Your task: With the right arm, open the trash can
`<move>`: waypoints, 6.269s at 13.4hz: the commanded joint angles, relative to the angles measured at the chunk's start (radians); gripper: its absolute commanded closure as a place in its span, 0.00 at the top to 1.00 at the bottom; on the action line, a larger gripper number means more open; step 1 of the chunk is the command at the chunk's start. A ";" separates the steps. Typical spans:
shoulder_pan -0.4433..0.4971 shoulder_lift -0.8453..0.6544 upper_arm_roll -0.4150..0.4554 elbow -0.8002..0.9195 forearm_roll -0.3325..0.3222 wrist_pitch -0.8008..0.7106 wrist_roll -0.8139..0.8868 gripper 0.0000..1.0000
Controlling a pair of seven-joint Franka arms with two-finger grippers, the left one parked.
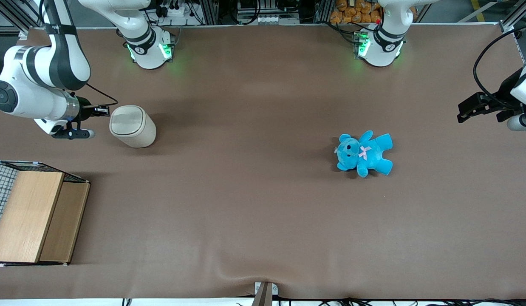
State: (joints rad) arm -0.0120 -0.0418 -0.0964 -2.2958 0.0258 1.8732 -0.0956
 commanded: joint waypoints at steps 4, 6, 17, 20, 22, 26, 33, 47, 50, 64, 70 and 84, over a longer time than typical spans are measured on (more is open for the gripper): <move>-0.003 0.003 -0.002 -0.040 0.020 0.076 -0.021 0.00; -0.002 0.023 -0.002 -0.043 0.022 0.104 -0.021 0.00; -0.003 0.060 -0.002 -0.057 0.029 0.133 -0.021 0.00; -0.003 0.069 -0.002 -0.079 0.029 0.181 -0.021 0.00; -0.003 0.071 -0.002 -0.082 0.029 0.188 -0.021 0.00; 0.003 0.054 0.001 -0.024 0.069 0.054 -0.018 0.00; 0.024 0.060 0.007 0.182 0.078 -0.173 0.032 0.00; 0.026 0.152 0.195 0.710 0.074 -0.520 0.280 1.00; 0.020 0.226 0.191 0.927 0.063 -0.653 0.280 1.00; -0.016 -0.086 0.119 0.688 0.055 -0.398 0.176 1.00; -0.016 -0.010 0.119 0.788 0.042 -0.394 0.172 1.00; -0.023 0.033 0.119 0.846 -0.001 -0.394 0.169 1.00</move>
State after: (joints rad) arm -0.0221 -0.0211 0.0177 -1.4760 0.0422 1.4889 0.0880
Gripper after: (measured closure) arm 0.000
